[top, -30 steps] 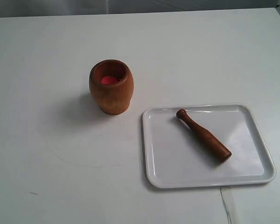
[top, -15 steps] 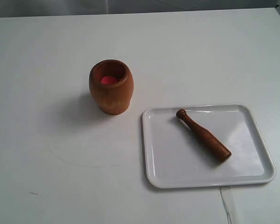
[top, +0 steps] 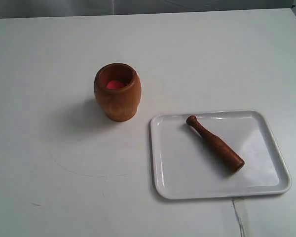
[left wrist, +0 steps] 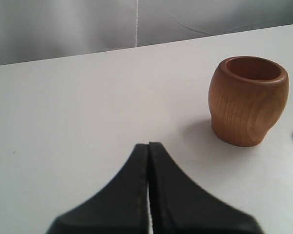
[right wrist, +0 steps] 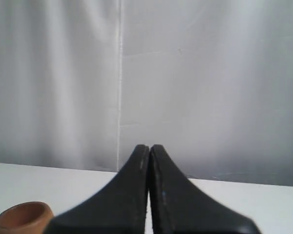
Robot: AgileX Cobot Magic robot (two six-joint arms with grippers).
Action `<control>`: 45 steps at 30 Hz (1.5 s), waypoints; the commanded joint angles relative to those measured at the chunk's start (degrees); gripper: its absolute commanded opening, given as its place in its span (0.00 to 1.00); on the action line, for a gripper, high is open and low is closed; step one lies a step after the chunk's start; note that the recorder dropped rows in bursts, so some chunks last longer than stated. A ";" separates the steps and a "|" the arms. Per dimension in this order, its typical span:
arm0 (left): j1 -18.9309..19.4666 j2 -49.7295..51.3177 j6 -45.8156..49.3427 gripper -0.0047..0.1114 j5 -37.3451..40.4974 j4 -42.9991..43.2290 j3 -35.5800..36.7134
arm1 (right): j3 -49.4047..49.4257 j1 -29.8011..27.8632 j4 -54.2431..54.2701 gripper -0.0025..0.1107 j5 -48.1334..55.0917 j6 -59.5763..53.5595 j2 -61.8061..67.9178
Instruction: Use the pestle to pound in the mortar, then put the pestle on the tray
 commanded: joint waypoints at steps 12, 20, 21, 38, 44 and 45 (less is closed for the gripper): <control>-0.44 -0.07 -0.47 0.04 -0.17 -0.42 0.03 | 6.68 -9.33 -0.12 0.02 -1.94 5.27 -3.29; -0.44 -0.07 -0.47 0.04 -0.17 -0.42 0.03 | 6.68 -9.33 -0.12 0.02 -1.80 5.00 -3.29; -0.44 -0.07 -0.47 0.04 -0.17 -0.42 0.03 | 6.68 -9.33 -0.12 0.02 -1.80 4.95 -3.29; -0.44 -0.07 -0.47 0.04 -0.17 -0.42 0.03 | 6.68 -9.33 -0.12 0.02 -1.80 3.51 -3.29; -0.44 -0.07 -0.47 0.04 -0.17 -0.42 0.03 | 6.68 -9.33 -36.11 0.02 0.62 34.62 -3.29; -0.44 -0.07 -0.47 0.04 -0.17 -0.42 0.03 | 6.68 -9.33 -43.69 0.02 0.62 43.14 -3.29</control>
